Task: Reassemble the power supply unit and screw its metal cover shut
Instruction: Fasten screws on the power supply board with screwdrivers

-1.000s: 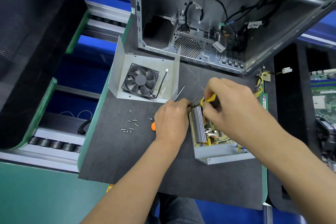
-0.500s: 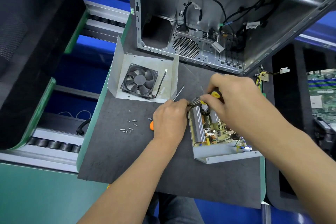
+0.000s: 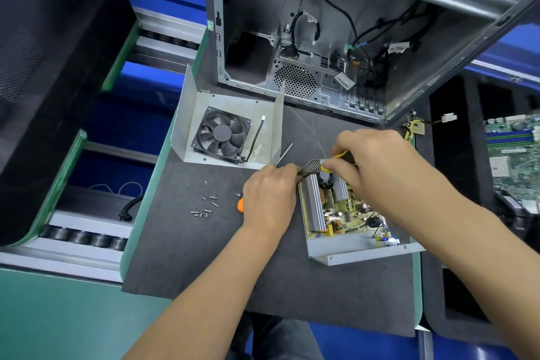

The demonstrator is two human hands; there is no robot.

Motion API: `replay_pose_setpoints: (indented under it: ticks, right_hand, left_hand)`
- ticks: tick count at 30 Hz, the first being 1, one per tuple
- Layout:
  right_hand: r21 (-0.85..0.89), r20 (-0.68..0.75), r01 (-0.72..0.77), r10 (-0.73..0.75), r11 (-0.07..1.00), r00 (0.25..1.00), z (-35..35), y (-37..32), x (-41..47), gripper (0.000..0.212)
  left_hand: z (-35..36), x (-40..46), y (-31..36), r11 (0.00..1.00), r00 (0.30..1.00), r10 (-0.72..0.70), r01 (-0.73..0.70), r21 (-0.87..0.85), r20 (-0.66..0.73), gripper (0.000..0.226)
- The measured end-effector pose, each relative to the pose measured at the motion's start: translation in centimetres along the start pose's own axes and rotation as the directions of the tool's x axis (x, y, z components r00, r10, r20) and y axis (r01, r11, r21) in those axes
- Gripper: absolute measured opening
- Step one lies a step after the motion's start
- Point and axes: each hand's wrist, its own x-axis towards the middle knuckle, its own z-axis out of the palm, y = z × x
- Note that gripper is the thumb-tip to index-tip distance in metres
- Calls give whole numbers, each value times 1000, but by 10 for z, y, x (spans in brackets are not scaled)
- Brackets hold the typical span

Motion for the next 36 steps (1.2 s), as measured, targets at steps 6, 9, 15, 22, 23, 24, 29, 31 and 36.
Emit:
replay_pose_setpoints:
  ticks: [6, 9, 15, 22, 23, 24, 29, 31, 36]
  right_hand:
    - [114, 51, 4, -10, 993, 999, -2, -4, 2, 12]
    - [89, 46, 5, -10, 996, 999, -2, -5, 3, 11]
    - [-24, 106, -20, 23, 999, 994, -5, -5, 8, 26]
    - [163, 27, 13, -18, 987, 999, -1, -1, 4, 8]
    - [172, 12, 23, -25, 985, 1000, -1, -1, 5, 11]
    - [170, 1, 26, -26, 985, 1000, -1, -2, 5, 14]
    - [165, 27, 21, -25, 986, 999, 0, -8, 6, 18]
    - [219, 36, 14, -23, 976, 999, 0, -12, 5, 18]
    - [186, -27, 42, -38, 982, 999, -3, -11, 6, 12]
  left_hand:
    - [3, 0, -2, 999, 998, 46, -46, -8, -38, 22]
    - [4, -1, -3, 998, 997, 58, -59, -14, -59, 22]
    - [5, -1, -5, 997, 994, 71, -73, -21, -79, 20]
    - [5, 0, -7, 994, 988, 111, -112, 0, -105, 21]
    - [5, 0, -7, 993, 987, 118, -117, 8, -109, 20]
    - [5, 0, -7, 992, 986, 124, -123, 14, -111, 20]
    - [6, -1, -7, 991, 983, 134, -133, 12, -126, 20]
    - [7, 0, -6, 991, 983, 131, -131, 6, -130, 20]
    - [7, -1, -7, 992, 984, 126, -127, 4, -123, 19]
